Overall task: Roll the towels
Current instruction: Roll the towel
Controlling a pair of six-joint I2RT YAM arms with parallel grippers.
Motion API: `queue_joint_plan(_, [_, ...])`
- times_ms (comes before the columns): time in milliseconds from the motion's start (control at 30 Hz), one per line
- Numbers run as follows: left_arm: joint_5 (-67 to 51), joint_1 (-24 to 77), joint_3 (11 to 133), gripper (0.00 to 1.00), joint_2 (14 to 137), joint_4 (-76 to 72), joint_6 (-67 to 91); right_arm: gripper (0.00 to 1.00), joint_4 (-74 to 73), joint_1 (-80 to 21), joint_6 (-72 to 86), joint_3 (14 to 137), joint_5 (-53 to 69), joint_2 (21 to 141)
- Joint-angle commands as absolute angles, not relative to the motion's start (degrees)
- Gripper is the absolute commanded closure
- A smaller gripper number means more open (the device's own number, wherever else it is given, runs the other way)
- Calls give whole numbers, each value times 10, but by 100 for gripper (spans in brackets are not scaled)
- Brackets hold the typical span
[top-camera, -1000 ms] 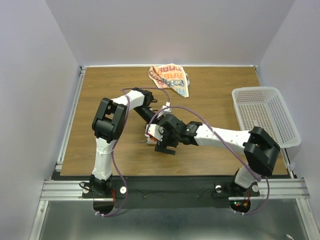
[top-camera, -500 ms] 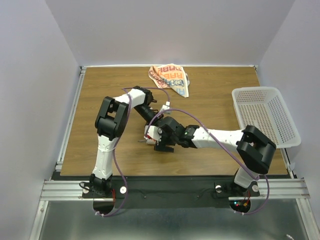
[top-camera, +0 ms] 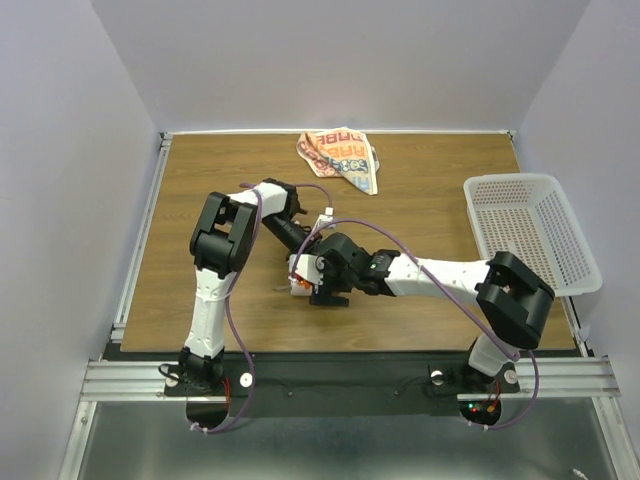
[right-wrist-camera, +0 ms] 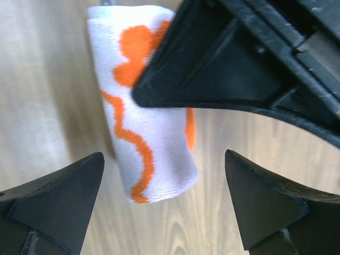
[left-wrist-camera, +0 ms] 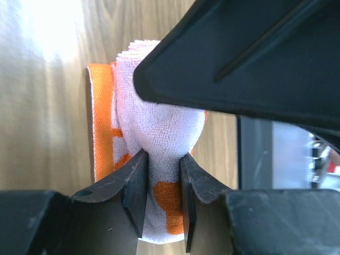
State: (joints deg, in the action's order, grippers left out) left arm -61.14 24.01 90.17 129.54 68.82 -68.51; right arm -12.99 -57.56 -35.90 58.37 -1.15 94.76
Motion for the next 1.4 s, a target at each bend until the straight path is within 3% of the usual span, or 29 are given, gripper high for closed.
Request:
queue_joint_plan(0, [-495, 245, 866, 63, 1357, 641, -716, 0, -181, -582, -329, 613, 74, 918])
queue_joint_plan(133, [-508, 245, 863, 63, 1365, 642, -715, 0, -216, -591, -323, 621, 103, 916])
queue_joint_plan(500, [-524, 249, 860, 62, 1377, 642, -714, 0, -139, -637, -331, 593, -54, 976])
queue_joint_plan(667, [-526, 250, 847, 60, 1376, 642, -719, 4, -129, -638, -352, 585, -52, 985])
queue_joint_plan(767, [-531, 250, 850, 59, 1376, 642, -718, 18, -120, -638, -359, 573, -30, 993])
queue_joint_plan(867, [-533, 250, 859, 55, 1375, 642, -715, 43, -105, -638, -367, 563, -11, 1000])
queue_joint_plan(967, [-537, 250, 864, 49, 1371, 642, -710, 57, -105, -638, -365, 561, 15, 1001])
queue_joint_plan(1067, [-538, 243, 868, 44, 1354, 641, -708, 84, -105, -638, -357, 554, 36, 996])
queue_joint_plan(1100, [-538, 239, 870, 43, 1351, 641, -707, 100, -107, -637, -346, 552, 36, 994])
queue_joint_plan(1300, [-524, 175, 880, 35, 1303, 640, -700, 99, -127, -631, -322, 533, 52, 968])
queue_joint_plan(1367, [-534, 142, 879, 26, 1271, 641, -702, 99, -144, -621, -306, 533, 68, 968])
